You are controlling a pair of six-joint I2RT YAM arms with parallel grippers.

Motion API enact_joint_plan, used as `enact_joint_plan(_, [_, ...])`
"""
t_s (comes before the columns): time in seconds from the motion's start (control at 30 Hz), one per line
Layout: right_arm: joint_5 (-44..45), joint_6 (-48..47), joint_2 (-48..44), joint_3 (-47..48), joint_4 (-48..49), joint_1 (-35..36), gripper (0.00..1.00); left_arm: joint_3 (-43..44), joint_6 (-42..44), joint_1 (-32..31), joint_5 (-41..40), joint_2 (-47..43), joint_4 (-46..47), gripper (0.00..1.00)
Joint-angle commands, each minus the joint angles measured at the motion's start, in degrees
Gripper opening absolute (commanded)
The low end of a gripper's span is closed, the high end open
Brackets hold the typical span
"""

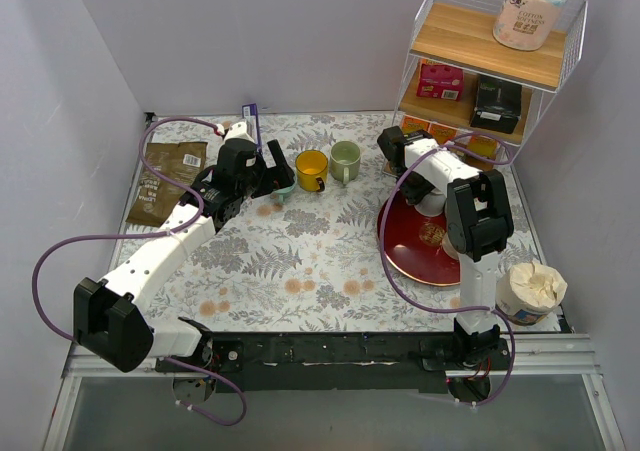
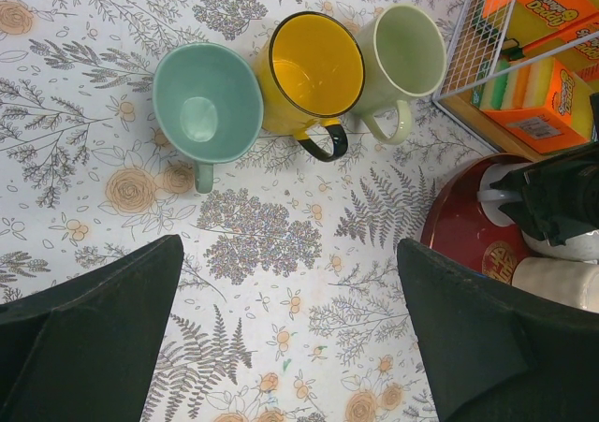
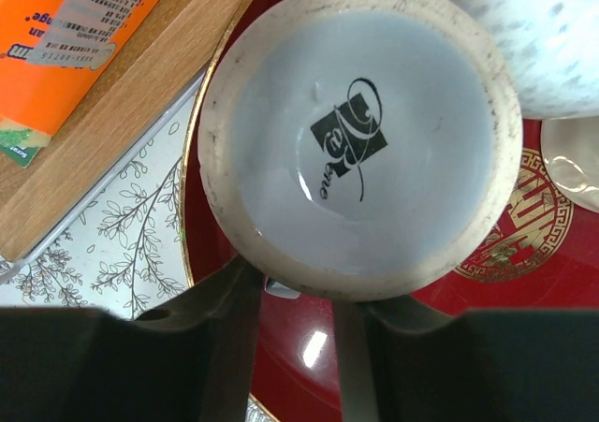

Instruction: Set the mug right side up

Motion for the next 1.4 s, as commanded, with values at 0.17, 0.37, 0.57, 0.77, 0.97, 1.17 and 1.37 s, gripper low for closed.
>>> enact_joint_plan(0.17, [5.2, 0.8, -2.1, 0.9, -1.9, -0.1, 0.33, -0.3, 0.9, 0.2, 0.5, -0.9, -0.2, 0.98])
enact_joint_plan(0.37, [6.4, 0.3, -2.3, 1.3, -2.4, -0.1, 0.48, -0.4, 0.8, 0.2, 0.5, -0.8, -0.1, 0.98])
enact_joint_plan(0.57, [7.9, -0.2, -2.8, 1.0, -2.0, -0.1, 0.42, -0.7, 0.5, 0.2, 0.6, -0.8, -0.1, 0.98])
enact_joint_plan(0.77, [7.5, -2.4, -3.0, 0.1, 0.0, -0.1, 0.08, -0.8, 0.5, 0.1, 0.5, -0.9, -0.1, 0.98])
enact_joint_plan(0.97, [4.8, -8.2, -5.8, -1.5, 4.5, 0.1, 0.01, -0.7, 0.4, 0.2, 0.8, -1.2, 0.0, 0.98])
enact_joint_plan(1.17, [-3.3, -15.3, -15.7, -8.3, 12.9, 2.1, 0.01, -0.4, 0.1, 0.1, 2.3, -2.5, -0.2, 0.98])
enact_joint_plan(1.37, [-17.6, -24.2, -28.6, -16.3, 27.1, 4.8, 0.01, 0.0, -1.3, 0.2, 5.7, -3.6, -0.2, 0.98])
